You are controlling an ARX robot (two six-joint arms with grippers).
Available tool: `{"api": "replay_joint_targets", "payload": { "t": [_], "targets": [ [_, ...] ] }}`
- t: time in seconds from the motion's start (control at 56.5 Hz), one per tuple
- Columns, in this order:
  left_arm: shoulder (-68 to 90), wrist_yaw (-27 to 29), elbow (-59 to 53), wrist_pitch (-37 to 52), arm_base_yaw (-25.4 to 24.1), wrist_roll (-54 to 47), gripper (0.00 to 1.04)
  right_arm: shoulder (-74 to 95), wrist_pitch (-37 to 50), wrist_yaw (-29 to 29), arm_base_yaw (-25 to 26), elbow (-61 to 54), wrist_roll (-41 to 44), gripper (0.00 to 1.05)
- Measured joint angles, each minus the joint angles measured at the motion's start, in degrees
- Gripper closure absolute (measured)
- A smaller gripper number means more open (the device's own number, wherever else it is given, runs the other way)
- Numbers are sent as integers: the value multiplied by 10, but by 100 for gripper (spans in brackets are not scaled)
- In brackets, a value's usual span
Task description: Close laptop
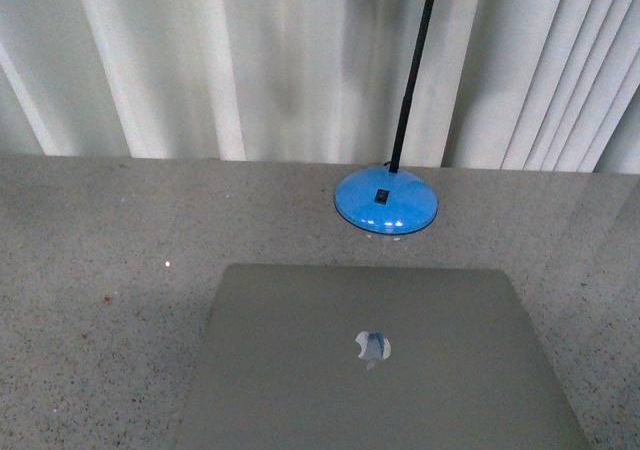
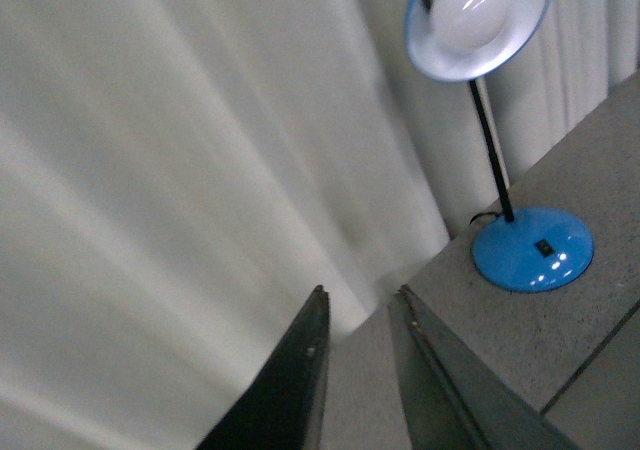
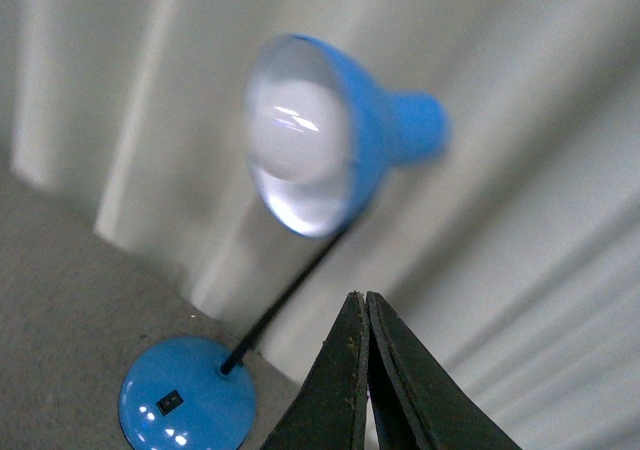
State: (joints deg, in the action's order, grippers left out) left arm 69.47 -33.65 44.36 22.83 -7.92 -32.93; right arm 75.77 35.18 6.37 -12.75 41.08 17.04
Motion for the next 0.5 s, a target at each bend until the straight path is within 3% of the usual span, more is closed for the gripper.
{"api": "replay_joint_targets", "payload": {
  "t": [0.088,0.106,0.124,0.159,0.265,0.336,0.495],
  "targets": [
    [0,13,-10,0,-20,16,65,-54,7,26,29,-64,-90,102],
    [-1,36,-14,5,-19,29,65,-64,11,26,35,-78,-103,102],
    [-2,54,-17,10,-17,47,66,-68,14,26,37,-84,-109,102],
    [-15,146,-39,40,-3,100,74,-86,23,26,46,-108,-126,102],
    [-52,256,-100,76,18,224,91,-117,38,7,54,-162,-149,102],
    [-77,278,-142,93,25,280,101,-138,45,-1,59,-195,-156,102],
    [-119,297,-219,118,32,315,101,-188,53,-15,76,-252,-161,102]
  ]
}}
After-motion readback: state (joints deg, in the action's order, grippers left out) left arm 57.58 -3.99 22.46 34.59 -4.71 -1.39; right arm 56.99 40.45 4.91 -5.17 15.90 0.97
